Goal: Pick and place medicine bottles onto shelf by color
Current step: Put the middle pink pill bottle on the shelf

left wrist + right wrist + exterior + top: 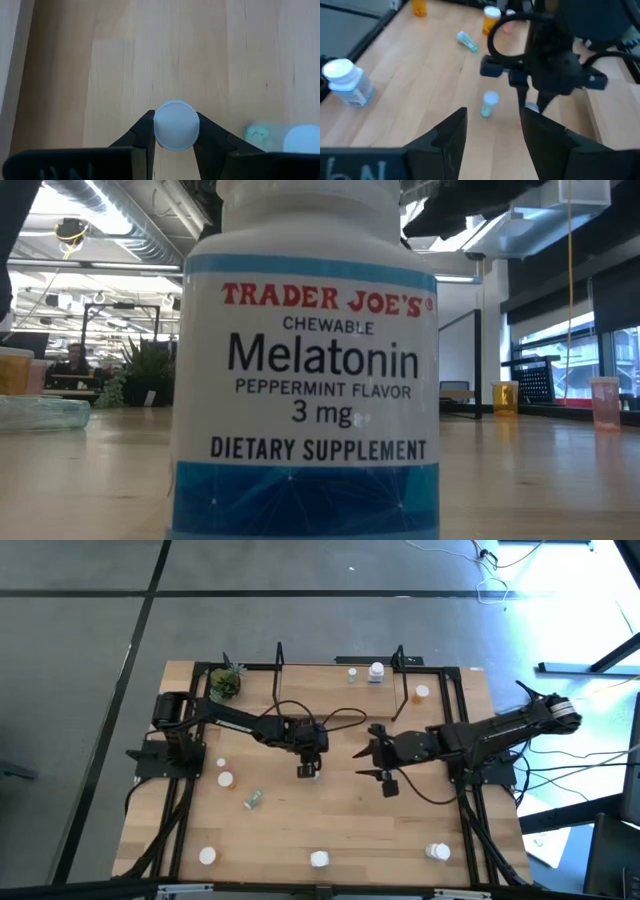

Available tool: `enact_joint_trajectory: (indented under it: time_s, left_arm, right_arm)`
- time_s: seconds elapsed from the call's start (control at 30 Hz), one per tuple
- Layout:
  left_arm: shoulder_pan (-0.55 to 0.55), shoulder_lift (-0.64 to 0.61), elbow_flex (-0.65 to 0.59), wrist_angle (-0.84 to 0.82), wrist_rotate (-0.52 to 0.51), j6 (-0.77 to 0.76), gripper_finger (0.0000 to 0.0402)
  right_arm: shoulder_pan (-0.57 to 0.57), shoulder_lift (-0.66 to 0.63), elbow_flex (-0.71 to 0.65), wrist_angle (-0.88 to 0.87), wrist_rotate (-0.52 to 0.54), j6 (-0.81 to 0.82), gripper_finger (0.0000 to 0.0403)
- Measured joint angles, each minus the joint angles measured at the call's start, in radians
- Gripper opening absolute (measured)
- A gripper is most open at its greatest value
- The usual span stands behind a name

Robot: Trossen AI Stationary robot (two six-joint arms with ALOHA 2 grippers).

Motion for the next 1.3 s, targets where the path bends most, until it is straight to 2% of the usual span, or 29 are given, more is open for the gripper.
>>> enact_joint_trajectory:
  time_s: [0.17,0.53,0.6,0.73,0.83,1.3]
  left_arm:
    - [0.000,0.000,0.000,0.001,0.000,-0.004,0.0086]
    - [0.000,0.011,0.000,-0.002,0.002,-0.008,0.0086]
    - [0.000,0.011,0.000,-0.004,0.002,-0.009,0.0086]
    - [0.000,0.011,0.000,-0.005,0.002,-0.009,0.0086]
    - [0.000,0.011,0.000,-0.005,0.002,-0.010,0.0086]
    - [0.000,0.011,0.000,-0.007,0.002,-0.024,0.0086]
  right_arm:
    - [0.001,-0.031,-0.048,0.058,-0.057,-0.025,0.0188]
    - [0.000,-0.032,-0.049,0.051,-0.055,-0.018,0.0188]
    - [0.000,-0.032,-0.049,0.051,-0.029,-0.003,0.0188]
    - [0.000,-0.032,-0.048,0.034,0.129,0.071,0.0188]
    - [0.000,-0.031,-0.048,0.003,0.197,0.117,0.0188]
    - [0.000,-0.031,-0.048,-0.007,0.206,0.138,0.0188]
